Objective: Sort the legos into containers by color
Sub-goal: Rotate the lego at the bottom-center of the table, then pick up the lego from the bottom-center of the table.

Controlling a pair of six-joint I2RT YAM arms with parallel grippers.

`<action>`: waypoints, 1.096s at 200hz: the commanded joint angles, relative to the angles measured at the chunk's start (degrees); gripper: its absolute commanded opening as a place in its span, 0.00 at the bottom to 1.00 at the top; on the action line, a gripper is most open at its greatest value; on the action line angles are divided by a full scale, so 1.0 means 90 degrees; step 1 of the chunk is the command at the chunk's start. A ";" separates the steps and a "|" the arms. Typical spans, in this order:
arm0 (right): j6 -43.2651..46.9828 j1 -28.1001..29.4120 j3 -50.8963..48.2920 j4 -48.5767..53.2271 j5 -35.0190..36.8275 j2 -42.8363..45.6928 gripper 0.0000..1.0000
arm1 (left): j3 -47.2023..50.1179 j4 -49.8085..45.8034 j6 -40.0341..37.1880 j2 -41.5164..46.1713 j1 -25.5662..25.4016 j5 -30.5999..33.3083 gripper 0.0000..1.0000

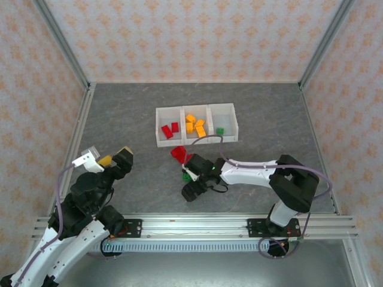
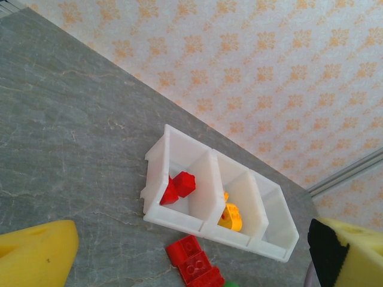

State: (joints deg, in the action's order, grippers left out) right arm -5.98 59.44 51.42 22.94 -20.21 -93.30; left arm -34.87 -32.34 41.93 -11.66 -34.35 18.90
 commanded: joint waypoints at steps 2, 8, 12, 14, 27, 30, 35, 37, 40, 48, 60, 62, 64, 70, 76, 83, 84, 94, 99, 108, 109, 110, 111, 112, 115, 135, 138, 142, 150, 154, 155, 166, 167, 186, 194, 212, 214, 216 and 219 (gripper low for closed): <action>-0.0244 0.0062 -0.0088 0.0198 -0.0157 0.0190 0.84 | 0.0017 0.0099 -0.0055 -0.0052 0.0042 0.0060 0.99; -0.0263 0.0069 -0.0093 0.0195 -0.0149 0.0190 0.83 | 0.0017 0.0097 -0.0050 -0.0047 0.0039 0.0074 0.99; -0.0275 0.0075 -0.0088 0.0192 -0.0135 0.0190 0.83 | 0.0017 0.0092 -0.0050 -0.0052 0.0046 0.0081 0.99; -0.0281 0.0075 -0.0096 0.0187 -0.0130 0.0190 0.82 | 0.0017 0.0091 -0.0050 -0.0047 0.0044 0.0079 0.99; -0.0318 0.0071 -0.0079 0.0169 0.0013 0.0189 0.81 | 0.0017 0.0086 -0.0040 -0.0047 0.0047 0.0094 0.99; -0.0323 0.0075 -0.0072 0.0166 0.0052 0.0182 0.81 | 0.0019 0.0087 -0.0045 -0.0048 0.0047 0.0094 0.99; -0.0340 0.0066 -0.0055 0.0166 0.0119 0.0176 0.81 | 0.0017 0.0087 -0.0040 -0.0052 0.0045 0.0098 0.99; -0.0341 0.0068 -0.0051 0.0173 0.0159 0.0165 0.81 | 0.0017 0.0087 -0.0033 -0.0047 0.0046 0.0112 1.00; -0.0345 0.0074 -0.0036 0.0176 0.0186 0.0163 0.81 | 0.0017 0.0084 -0.0032 -0.0049 0.0046 0.0111 0.99; -0.0343 0.0067 -0.0003 0.0176 0.0305 0.0138 0.80 | 0.0025 0.0078 -0.0030 -0.0052 0.0047 0.0118 0.99; -0.0370 0.0075 0.0062 0.0185 0.0466 0.0086 0.80 | 0.0017 0.0077 -0.0022 -0.0051 0.0047 0.0127 0.99; -0.0371 0.0070 0.0071 0.0185 0.0492 0.0074 0.80 | 0.0017 0.0073 -0.0021 -0.0049 0.0047 0.0130 0.99; -0.0371 0.0074 0.0084 0.0195 0.0515 0.0059 0.80 | 0.0017 0.0069 -0.0021 -0.0049 0.0047 0.0128 0.99; -0.0373 0.0075 0.0122 0.0204 0.0575 0.0002 0.80 | 0.0017 0.0068 -0.0016 -0.0051 0.0047 0.0133 0.99; -0.0380 0.0068 0.0173 0.0231 0.0624 -0.0063 0.80 | 0.0024 0.0068 -0.0011 -0.0049 0.0041 0.0143 0.99; -0.0391 0.0079 0.0235 0.0261 0.0699 -0.0160 0.79 | 0.0027 0.0076 -0.0011 -0.0052 0.0046 0.0142 0.99; -0.0396 0.0082 0.0244 0.0262 0.0710 -0.0170 0.79 | 0.0027 0.0077 -0.0011 -0.0052 0.0046 0.0145 0.99; -0.0402 0.0114 0.0335 0.0290 0.0788 -0.0306 0.78 | 0.0027 0.0077 -0.0001 -0.0047 0.0047 0.0144 0.99; -0.0382 0.0147 0.0381 0.0307 0.0820 -0.0379 0.77 | 0.0027 0.0069 -0.0001 -0.0052 0.0047 0.0147 0.99; -0.0382 0.0200 0.0468 0.0344 0.0951 -0.0506 0.75 | 0.0027 0.0068 0.0009 -0.0052 0.0042 0.0160 0.99; -0.0386 0.0206 0.0478 0.0348 0.0968 -0.0519 0.74 | 0.0027 0.0063 0.0009 -0.0052 0.0044 0.0158 0.99; -0.0388 0.0214 0.0493 0.0355 0.0987 -0.0531 0.74 | 0.0027 0.0065 0.0009 -0.0052 0.0046 0.0157 0.99; -0.0389 0.0223 0.0500 0.0363 0.1006 -0.0546 0.74 | 0.0027 0.0066 0.0009 -0.0052 0.0046 0.0157 0.99; -0.0395 0.0232 0.0509 0.0372 0.1025 -0.0559 0.74 | 0.0027 0.0067 0.0009 -0.0052 0.0042 0.0157 0.99; -0.0391 0.0267 0.0537 0.0392 0.1086 -0.0604 0.73 | 0.0027 0.0068 0.0010 -0.0054 0.0039 0.0161 0.99; -0.0352 0.0507 0.0778 0.0614 0.1547 -0.0924 0.70 | 0.0037 0.0062 0.0009 -0.0053 0.0047 0.0176 0.99; -0.0356 0.0549 0.0817 0.0658 0.1607 -0.0975 0.69 | 0.0032 0.0067 0.0009 -0.0057 0.0041 0.0176 0.99; -0.0357 0.0600 0.0867 0.0716 0.1728 -0.1041 0.69 | 0.0037 0.0068 0.0009 -0.0061 0.0047 0.0183 0.99; -0.0358 0.0699 0.0971 0.0842 0.1945 -0.1187 0.69 | 0.0037 0.0068 0.0014 -0.0059 0.0045 0.0183 0.99; -0.0359 0.0742 0.1014 0.0902 0.2051 -0.1246 0.68 | 0.0037 0.0065 0.0014 -0.0061 0.0041 0.0176 0.99; -0.0355 0.0751 0.1025 0.0920 0.2080 -0.1270 0.68 | 0.0037 0.0062 0.0016 -0.0061 0.0044 0.0176 0.99; -0.0368 0.0855 0.1133 0.1063 0.2314 -0.1444 0.64 | 0.0038 0.0065 0.0018 -0.0071 0.0040 0.0175 0.99; -0.0369 0.0865 0.1142 0.1073 0.2333 -0.1457 0.63 | 0.0037 0.0066 0.0019 -0.0071 0.0043 0.0171 0.99; -0.0428 0.0943 0.1230 0.1167 0.2611 -0.1606 0.53 | 0.0037 0.0077 0.0019 -0.0077 0.0046 0.0178 0.99; -0.0458 0.0948 0.1240 0.1158 0.2652 -0.1606 0.48 | 0.0037 0.0068 0.0019 -0.0078 0.0044 0.0179 0.99; -0.0497 0.0945 0.1240 0.1133 0.2728 -0.1547 0.43 | 0.0033 0.0068 0.0019 -0.0069 0.0042 0.0185 0.99; -0.0498 0.0947 0.1247 0.1133 0.2737 -0.1528 0.42 | 0.0036 0.0068 0.0019 -0.0071 0.0046 0.0178 0.99; -0.0498 0.0950 0.1244 0.1133 0.2742 -0.1521 0.41 | 0.0037 0.0068 0.0019 -0.0067 0.0047 0.0184 0.99; -0.0498 0.0950 0.1258 0.1133 0.2756 -0.1505 0.40 | 0.0037 0.0063 0.0019 -0.0070 0.0038 0.0194 0.99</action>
State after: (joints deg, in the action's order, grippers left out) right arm -9.45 68.64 63.37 33.61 -1.30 -104.18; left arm -34.81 -32.34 42.00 -12.14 -34.35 19.11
